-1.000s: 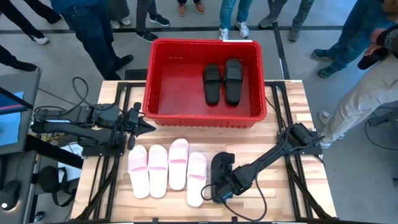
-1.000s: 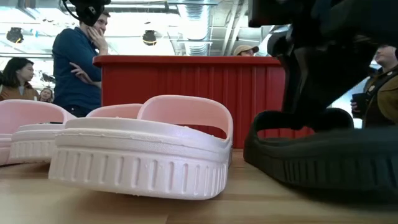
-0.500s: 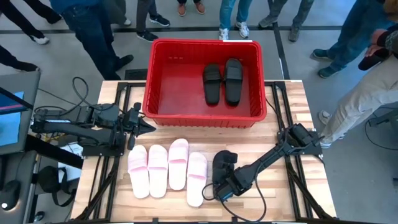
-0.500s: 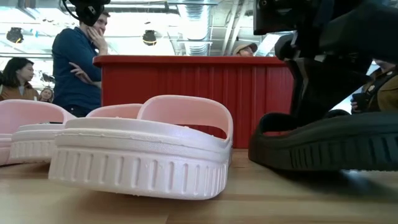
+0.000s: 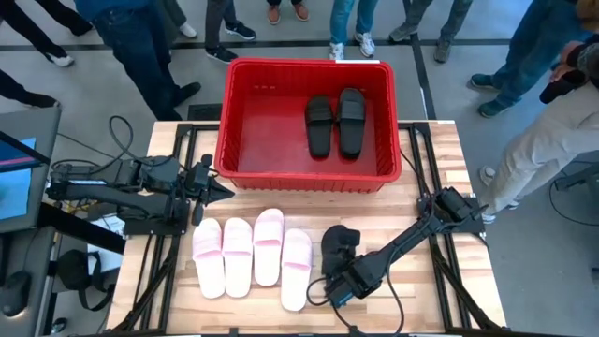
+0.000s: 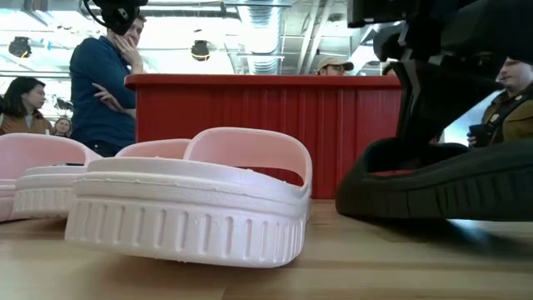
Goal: Pick and place slides into bin
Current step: Put the black slide into the red container
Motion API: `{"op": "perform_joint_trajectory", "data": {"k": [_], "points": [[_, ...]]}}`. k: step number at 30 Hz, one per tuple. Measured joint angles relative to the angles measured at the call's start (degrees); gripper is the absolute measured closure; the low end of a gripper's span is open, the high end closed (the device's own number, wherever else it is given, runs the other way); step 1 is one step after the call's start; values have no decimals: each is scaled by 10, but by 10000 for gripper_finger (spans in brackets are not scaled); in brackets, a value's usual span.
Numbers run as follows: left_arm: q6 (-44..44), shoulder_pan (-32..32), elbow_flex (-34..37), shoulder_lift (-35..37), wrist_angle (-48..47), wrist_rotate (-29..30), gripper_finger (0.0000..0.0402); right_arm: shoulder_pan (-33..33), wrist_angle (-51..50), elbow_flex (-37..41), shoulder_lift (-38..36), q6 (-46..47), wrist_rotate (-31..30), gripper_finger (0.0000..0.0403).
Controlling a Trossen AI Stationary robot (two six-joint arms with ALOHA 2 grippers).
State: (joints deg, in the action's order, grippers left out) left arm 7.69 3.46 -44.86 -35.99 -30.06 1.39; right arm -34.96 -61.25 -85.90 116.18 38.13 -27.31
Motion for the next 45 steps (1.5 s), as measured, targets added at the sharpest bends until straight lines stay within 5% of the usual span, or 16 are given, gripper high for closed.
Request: {"op": "perform_joint_trajectory", "data": {"k": [45], "points": [[-4,0,0,0,1,0,401,-27,-114,-82,-91,64,-54,403]]}}
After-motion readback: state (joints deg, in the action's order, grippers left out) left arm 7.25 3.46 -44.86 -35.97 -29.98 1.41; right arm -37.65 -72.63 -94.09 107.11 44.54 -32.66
